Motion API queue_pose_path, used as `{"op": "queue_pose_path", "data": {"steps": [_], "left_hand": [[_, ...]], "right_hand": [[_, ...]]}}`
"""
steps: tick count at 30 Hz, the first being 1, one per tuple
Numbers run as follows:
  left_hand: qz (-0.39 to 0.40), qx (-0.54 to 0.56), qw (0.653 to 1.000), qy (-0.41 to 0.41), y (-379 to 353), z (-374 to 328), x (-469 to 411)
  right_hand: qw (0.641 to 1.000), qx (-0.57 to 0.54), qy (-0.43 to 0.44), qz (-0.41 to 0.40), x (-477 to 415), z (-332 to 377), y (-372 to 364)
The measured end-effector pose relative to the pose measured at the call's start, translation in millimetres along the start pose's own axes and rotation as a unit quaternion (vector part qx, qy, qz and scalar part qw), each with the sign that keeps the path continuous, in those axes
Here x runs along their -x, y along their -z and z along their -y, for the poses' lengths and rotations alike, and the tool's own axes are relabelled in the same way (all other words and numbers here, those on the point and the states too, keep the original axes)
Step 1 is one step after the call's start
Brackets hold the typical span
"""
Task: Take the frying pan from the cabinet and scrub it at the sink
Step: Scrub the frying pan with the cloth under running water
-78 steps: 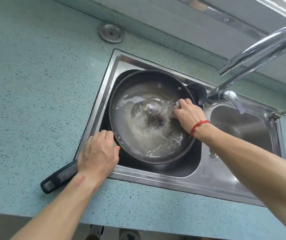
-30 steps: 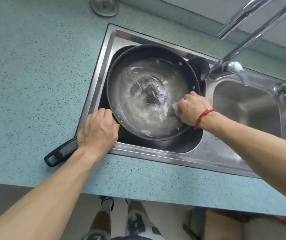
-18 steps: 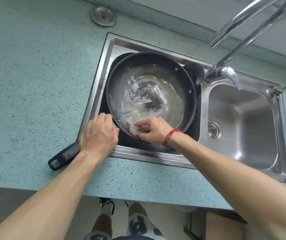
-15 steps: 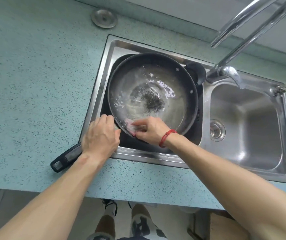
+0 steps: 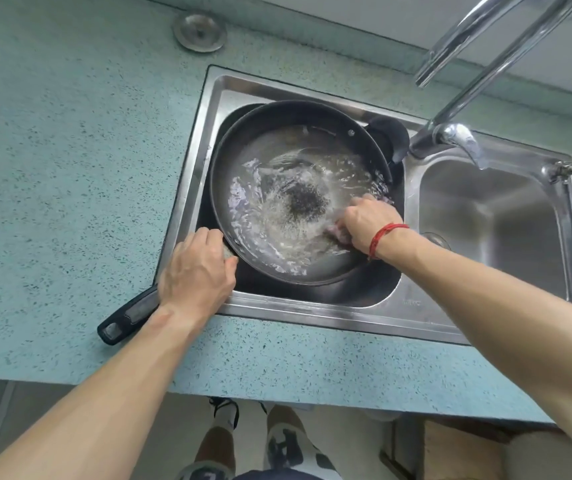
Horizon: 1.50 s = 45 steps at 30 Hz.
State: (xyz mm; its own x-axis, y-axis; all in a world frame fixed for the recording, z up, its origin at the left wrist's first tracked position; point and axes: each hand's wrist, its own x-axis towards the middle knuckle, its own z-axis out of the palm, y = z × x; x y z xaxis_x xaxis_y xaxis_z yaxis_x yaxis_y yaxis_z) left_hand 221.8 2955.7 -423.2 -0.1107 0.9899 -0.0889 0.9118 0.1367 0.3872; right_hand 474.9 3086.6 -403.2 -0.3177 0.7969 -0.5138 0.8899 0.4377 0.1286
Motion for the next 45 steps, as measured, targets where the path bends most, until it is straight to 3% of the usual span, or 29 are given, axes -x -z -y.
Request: {"op": "queue_pose_path", "data": {"steps": [4,12,17,22,26,30,33,37,41,45], "left_hand": [[-0.013,-0.015,1.000,-0.018,-3,2,-2],[-0.006,-0.006,1.000,-0.006,0,-2,-1],[-0.009,-0.008,1.000,-0.003,1,-2,0],[-0.006,-0.007,1.000,-0.001,1,-3,0],[-0.003,-0.011,1.000,-0.002,1,-3,-1],[0.002,-0.010,1.000,-0.002,1,-2,-1],[0.006,-0.005,1.000,-0.002,2,-2,-1],[0.009,0.001,1.000,-0.001,3,-2,-1],[-0.001,0.002,1.000,-0.007,2,-2,-2],[0.000,0.002,1.000,-0.001,1,-1,-2]], "right_hand": [[0.999,0.046,-0.016,0.019,2,1,6],[0.982,-0.098,0.019,0.159,30,44,22],[0.954,-0.274,0.064,0.101,25,85,23],[0.878,-0.477,0.030,0.029,14,115,10],[0.884,-0.465,0.020,0.036,7,114,3],[0.951,-0.292,0.045,0.092,5,88,16],[0.969,-0.191,0.036,0.153,7,64,21],[0.982,-0.117,0.026,0.147,10,53,22],[0.976,-0.116,0.068,0.172,11,60,26],[0.949,-0.267,0.096,0.135,1,89,25]]}}
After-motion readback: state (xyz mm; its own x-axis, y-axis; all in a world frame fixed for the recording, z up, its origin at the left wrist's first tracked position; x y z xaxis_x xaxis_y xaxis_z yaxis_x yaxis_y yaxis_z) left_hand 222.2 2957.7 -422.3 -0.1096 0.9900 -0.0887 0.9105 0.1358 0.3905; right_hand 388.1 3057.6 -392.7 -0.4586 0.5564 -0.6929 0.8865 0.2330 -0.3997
